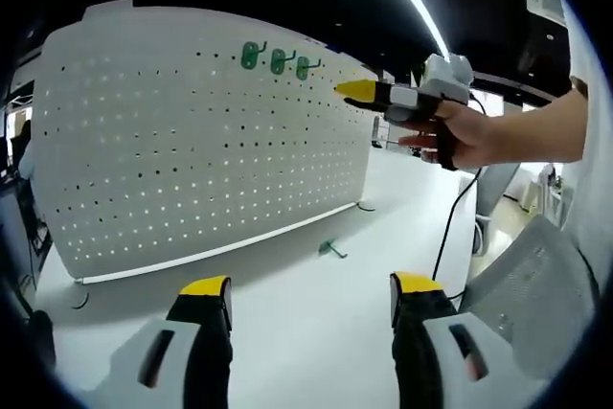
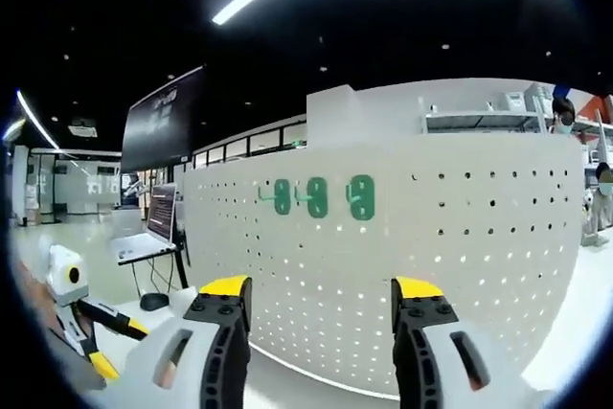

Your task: Insert the hook assembly into the mounting plate slot until the hook locks in place.

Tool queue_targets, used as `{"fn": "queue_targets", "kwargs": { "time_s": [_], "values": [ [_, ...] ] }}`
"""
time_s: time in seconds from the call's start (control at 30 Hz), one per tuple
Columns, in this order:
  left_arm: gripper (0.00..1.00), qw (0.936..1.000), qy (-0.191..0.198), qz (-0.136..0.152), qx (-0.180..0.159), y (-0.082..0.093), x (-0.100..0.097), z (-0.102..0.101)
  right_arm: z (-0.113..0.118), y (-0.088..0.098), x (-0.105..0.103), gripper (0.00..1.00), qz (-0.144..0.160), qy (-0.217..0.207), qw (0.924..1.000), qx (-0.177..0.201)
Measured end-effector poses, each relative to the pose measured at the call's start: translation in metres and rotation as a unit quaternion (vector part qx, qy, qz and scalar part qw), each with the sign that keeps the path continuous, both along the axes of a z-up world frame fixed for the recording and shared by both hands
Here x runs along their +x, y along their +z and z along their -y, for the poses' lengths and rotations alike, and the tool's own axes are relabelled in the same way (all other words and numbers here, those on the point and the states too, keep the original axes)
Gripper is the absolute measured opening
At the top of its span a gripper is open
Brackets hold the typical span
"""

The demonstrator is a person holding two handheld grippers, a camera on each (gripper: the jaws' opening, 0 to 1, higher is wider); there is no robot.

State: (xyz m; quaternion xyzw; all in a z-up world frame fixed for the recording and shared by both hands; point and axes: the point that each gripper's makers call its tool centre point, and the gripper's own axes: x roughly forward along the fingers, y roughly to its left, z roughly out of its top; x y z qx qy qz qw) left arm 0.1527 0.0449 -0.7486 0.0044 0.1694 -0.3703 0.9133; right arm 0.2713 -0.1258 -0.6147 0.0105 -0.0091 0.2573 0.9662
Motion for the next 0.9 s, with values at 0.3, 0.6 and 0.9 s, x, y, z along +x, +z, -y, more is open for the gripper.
{"fn": "queue_targets", "kwargs": {
  "time_s": [0.3, 0.6, 0.9],
  "values": [
    [0.7, 1.0, -0.001, -0.002, 0.001, -0.001, 0.0, 0.001, 0.01, -0.022, -0.022, 0.59, -0.023, 0.011, 0.9996, -0.012],
    [0.7, 1.0, -0.001, -0.005, -0.001, -0.002, 0.0, 0.001, 0.014, -0.043, -0.04, 0.59, -0.045, 0.02, 0.9985, -0.025],
    [0.71, 1.0, 0.0, -0.007, 0.0, -0.003, 0.001, 0.0, 0.019, -0.067, -0.058, 0.59, -0.075, 0.018, 0.9968, -0.021]
  ]
}}
